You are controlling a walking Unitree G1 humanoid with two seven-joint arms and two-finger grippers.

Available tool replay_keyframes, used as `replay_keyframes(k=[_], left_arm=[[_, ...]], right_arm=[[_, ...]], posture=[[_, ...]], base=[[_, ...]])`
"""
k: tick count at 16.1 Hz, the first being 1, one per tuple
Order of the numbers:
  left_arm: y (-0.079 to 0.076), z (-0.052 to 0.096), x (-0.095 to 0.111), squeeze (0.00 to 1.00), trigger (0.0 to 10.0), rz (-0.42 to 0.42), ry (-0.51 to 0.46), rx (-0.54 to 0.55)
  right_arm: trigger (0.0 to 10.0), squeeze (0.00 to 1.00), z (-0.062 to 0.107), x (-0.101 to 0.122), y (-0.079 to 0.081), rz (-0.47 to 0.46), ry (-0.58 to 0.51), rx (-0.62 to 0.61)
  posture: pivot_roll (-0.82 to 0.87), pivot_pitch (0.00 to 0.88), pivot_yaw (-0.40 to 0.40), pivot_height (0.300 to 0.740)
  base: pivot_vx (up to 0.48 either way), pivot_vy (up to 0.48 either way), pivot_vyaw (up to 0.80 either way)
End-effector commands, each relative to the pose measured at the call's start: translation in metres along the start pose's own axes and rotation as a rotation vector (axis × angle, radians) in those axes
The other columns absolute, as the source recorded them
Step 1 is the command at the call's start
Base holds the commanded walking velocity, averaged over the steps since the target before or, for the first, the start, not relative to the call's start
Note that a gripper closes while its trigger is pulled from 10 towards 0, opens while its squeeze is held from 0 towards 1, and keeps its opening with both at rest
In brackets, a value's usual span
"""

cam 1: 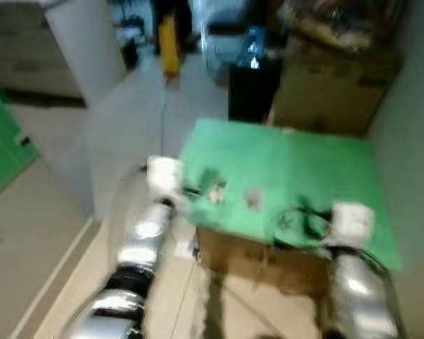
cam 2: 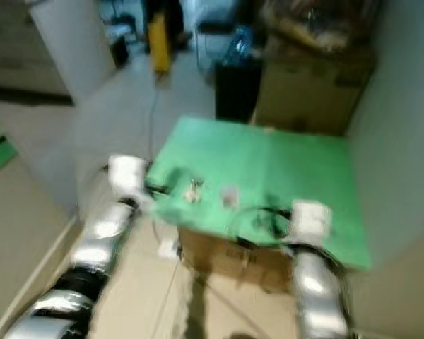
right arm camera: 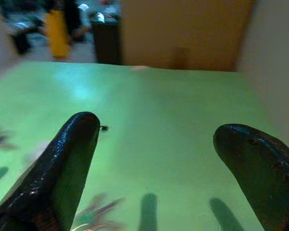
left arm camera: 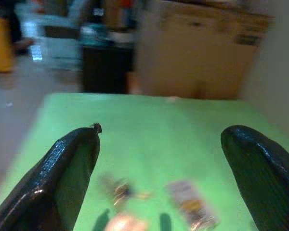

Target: Hang keys on a hook

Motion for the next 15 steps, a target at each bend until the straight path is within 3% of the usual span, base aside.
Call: replay_keyframes(k=[1,3,5,6,7,8,9,12,15], left_arm=[[0.014,0.003,-0.001,0.00,10.0,-0.028,0.020,0.028],[0.012,0.002,-0.003,0.00,10.0,-0.054,0.033,0.039],[0.011,0.000,-0.013,0.00,10.0,-0.081,0.114,0.065],[0.002,0.000,-0.023,0.00,10.0,-0.054,0.180,0.010],[-0.007,0.000,-0.029,0.00,10.0,-0.063,0.221,-0.045],[-0.025,0.004,-0.044,0.00,10.0,-0.082,0.300,-0.162],[-0.034,0.009,-0.054,0.00,10.0,-0.089,0.341,-0.196],[-0.025,0.018,-0.068,0.00,10.0,-0.079,0.409,-0.103],[-0.018,0.021,-0.069,0.00,10.0,-0.100,0.401,-0.078]], right_arm=[[10.0,0.00,-0.001,0.004,0.014,-0.025,-0.021,0.038],[10.0,0.00,0.002,0.004,0.013,-0.021,-0.019,0.035],[10.0,0.00,0.012,-0.002,0.012,-0.001,0.005,0.057],[10.0,0.00,0.017,-0.003,0.013,0.004,0.008,0.063],[10.0,0.00,0.018,-0.003,0.014,0.006,0.010,0.066],[10.0,0.00,0.021,-0.004,0.015,0.010,0.013,0.071],[10.0,0.00,0.025,-0.004,0.017,0.018,0.015,0.084],[10.0,0.00,0.043,-0.003,0.026,0.066,0.026,0.167],[10.0,0.00,0.054,-0.003,0.031,0.103,0.038,0.204]], posture=[[-0.15,0.000,0.057,0.736],[-0.15,0.000,0.059,0.736],[-0.17,0.000,0.068,0.736],[-0.17,0.000,0.071,0.736],[-0.17,0.000,0.072,0.736],[-0.18,0.000,0.081,0.736],[-0.19,0.000,0.088,0.736],[-0.23,0.000,0.116,0.736],[-0.24,0.026,0.133,0.736]], base=[[0.461,0.000,-0.68],[0.458,0.000,0.00],[0.000,0.000,0.00],[0.000,0.000,0.00],[0.000,0.000,0.00],[0.000,0.000,0.00],[0.000,0.000,0.00],[0.000,0.000,0.00],[0.000,0.000,0.00]])
Point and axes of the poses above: a point about 5 cm out from each wrist's last joint towards the gripper, its own z axis pointing back from the gripper into the wrist, its own x axis along the axis of the wrist's last joint, y = z × x, the point moved 1 cm from there along -z, pointing out of the wrist towards the gripper, and after that the axes turned 14 degrees about -z, right-handed, at the moved point
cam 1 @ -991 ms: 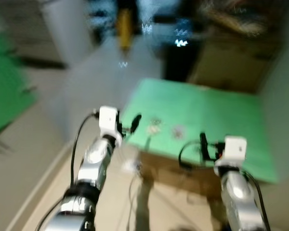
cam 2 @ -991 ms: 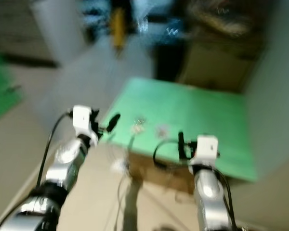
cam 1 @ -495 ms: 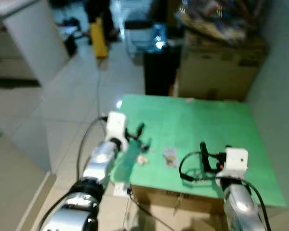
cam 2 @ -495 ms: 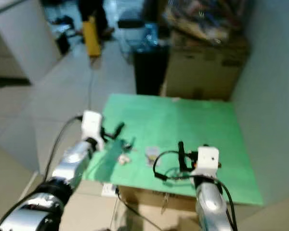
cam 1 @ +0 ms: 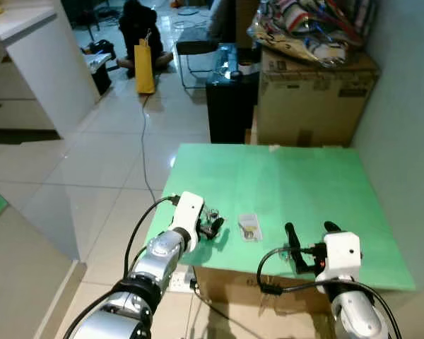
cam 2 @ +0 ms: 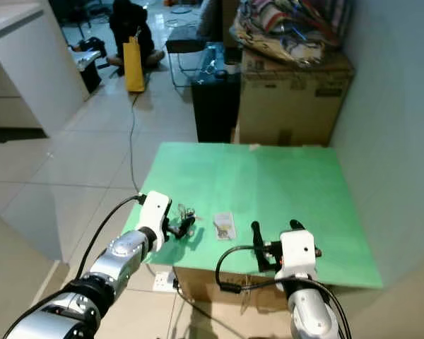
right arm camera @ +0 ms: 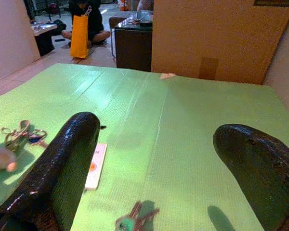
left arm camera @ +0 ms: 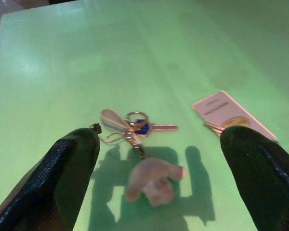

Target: Hang keys on a hook

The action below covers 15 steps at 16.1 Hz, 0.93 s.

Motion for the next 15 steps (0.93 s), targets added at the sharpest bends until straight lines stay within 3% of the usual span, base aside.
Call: replay_keyframes(k=[1,4,6,8,11,15], left_arm=[[0.000,0.001,-0.001,0.00,10.0,-0.009,-0.002,-0.003],[-0.010,0.001,-0.015,0.00,10.0,-0.013,0.091,-0.039],[-0.007,-0.001,-0.013,0.00,10.0,-0.028,0.095,0.055],[-0.005,-0.004,-0.004,0.00,10.0,-0.067,0.072,0.118],[0.005,-0.009,0.014,0.00,10.0,-0.048,0.027,0.221],[0.004,-0.014,0.027,0.00,10.0,-0.047,0.001,0.233]], right_arm=[[10.0,0.00,0.001,0.004,0.002,0.008,-0.004,0.005],[10.0,0.00,0.010,0.002,0.002,0.005,0.016,-0.006],[10.0,0.00,0.013,0.003,0.002,0.007,0.025,-0.005],[10.0,0.00,0.017,0.004,0.004,0.012,0.033,0.003],[10.0,0.00,0.026,0.003,0.007,0.021,0.058,0.025],[10.0,0.00,0.035,0.003,0.009,0.023,0.079,0.025]], posture=[[-0.24,0.033,0.134,0.736],[-0.26,0.043,0.131,0.736],[-0.27,0.054,0.120,0.736],[-0.28,0.076,0.111,0.736],[-0.30,0.110,0.102,0.736],[-0.31,0.138,0.101,0.736]], base=[[0.000,0.000,0.00],[0.000,0.000,0.00],[0.000,0.000,0.00],[0.000,0.000,0.00],[0.000,0.000,0.00],[0.000,0.000,0.00]])
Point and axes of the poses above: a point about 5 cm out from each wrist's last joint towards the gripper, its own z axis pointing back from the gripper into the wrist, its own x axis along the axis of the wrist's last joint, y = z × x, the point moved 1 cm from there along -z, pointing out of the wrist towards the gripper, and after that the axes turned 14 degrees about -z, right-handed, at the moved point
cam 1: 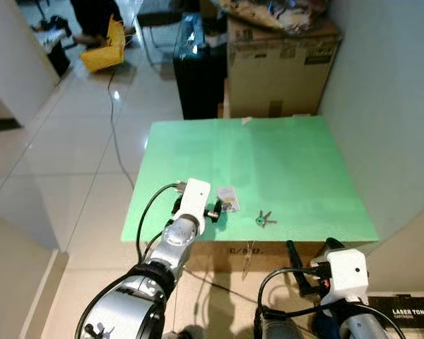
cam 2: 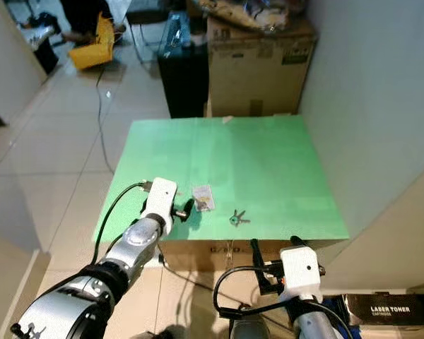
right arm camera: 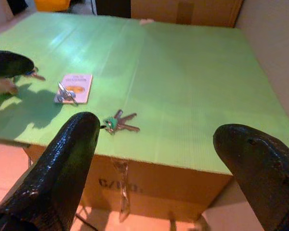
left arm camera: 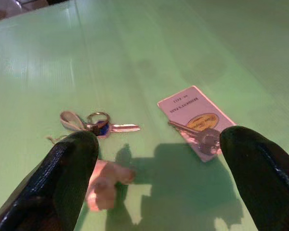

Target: Hang keys on a hook

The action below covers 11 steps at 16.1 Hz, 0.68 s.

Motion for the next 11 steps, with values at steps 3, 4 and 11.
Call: replay_keyframes(k=[3,4,11], left_arm=[[0.008,-0.003,0.004,0.00,10.0,0.019,0.015,0.059],[0.013,-0.003,0.003,0.00,10.0,0.024,0.026,0.083],[0.043,-0.007,0.013,0.00,10.0,0.091,0.032,0.181]], right_arm=[[10.0,0.00,0.010,0.002,0.008,-0.003,0.013,0.022],[10.0,0.00,0.013,0.004,0.014,-0.004,0.014,0.054],[10.0,0.00,0.029,0.006,0.022,0.027,0.052,0.100]], posture=[[-0.32,0.181,0.100,0.736],[-0.33,0.201,0.098,0.736],[-0.34,0.263,0.081,0.736]], base=[[0.000,0.000,0.00],[0.000,0.000,0.00],[0.000,0.000,0.00]])
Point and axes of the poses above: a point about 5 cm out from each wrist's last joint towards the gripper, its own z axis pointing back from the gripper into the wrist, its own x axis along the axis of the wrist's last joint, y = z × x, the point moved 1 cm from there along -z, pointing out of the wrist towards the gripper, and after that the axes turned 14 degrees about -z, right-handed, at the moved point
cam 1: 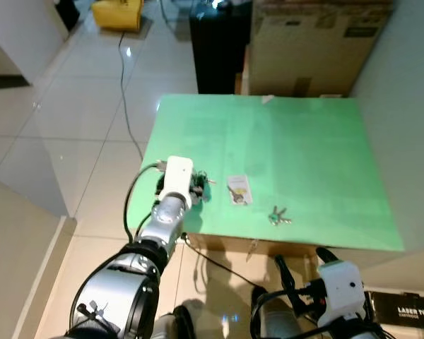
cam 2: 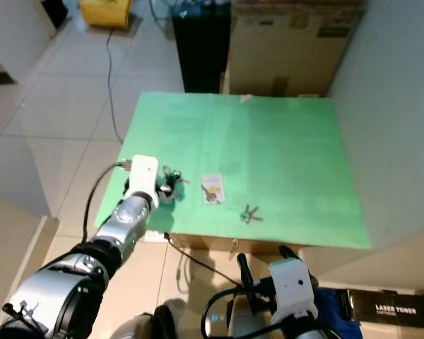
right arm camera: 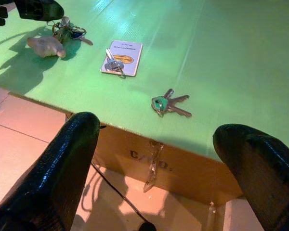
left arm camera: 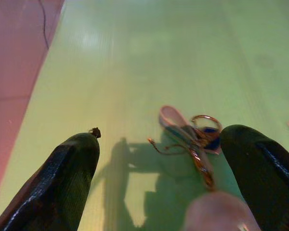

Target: Hang keys on a hook

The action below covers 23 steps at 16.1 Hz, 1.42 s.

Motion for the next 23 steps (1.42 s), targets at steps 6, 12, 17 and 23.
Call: replay_keyframes(k=[6,12,17,23], left_arm=[[-0.020,0.005,-0.017,0.00,10.0,0.030,0.096,-0.064],[-0.030,0.013,-0.037,0.00,0.0,0.033,0.160,-0.112],[-0.038,0.013,-0.032,0.00,0.0,0.067,0.160,-0.151],[-0.034,0.011,-0.030,0.00,0.0,0.092,0.132,-0.178]], right_arm=[[10.0,0.00,0.010,0.002,0.007,-0.006,0.018,-0.002],[10.0,0.00,0.003,0.002,0.009,-0.017,0.011,-0.005],[10.0,0.00,0.002,0.002,0.009,-0.010,0.014,-0.003],[10.0,0.00,-0.007,0.003,0.011,-0.016,-0.006,-0.013]], posture=[[-0.36,0.282,0.089,0.736],[-0.34,0.271,0.095,0.736],[-0.34,0.268,0.105,0.736],[-0.34,0.239,0.138,0.736]], base=[[0.000,0.000,0.00],[0.000,0.000,0.00],[0.000,0.000,0.00],[0.000,0.000,0.00]])
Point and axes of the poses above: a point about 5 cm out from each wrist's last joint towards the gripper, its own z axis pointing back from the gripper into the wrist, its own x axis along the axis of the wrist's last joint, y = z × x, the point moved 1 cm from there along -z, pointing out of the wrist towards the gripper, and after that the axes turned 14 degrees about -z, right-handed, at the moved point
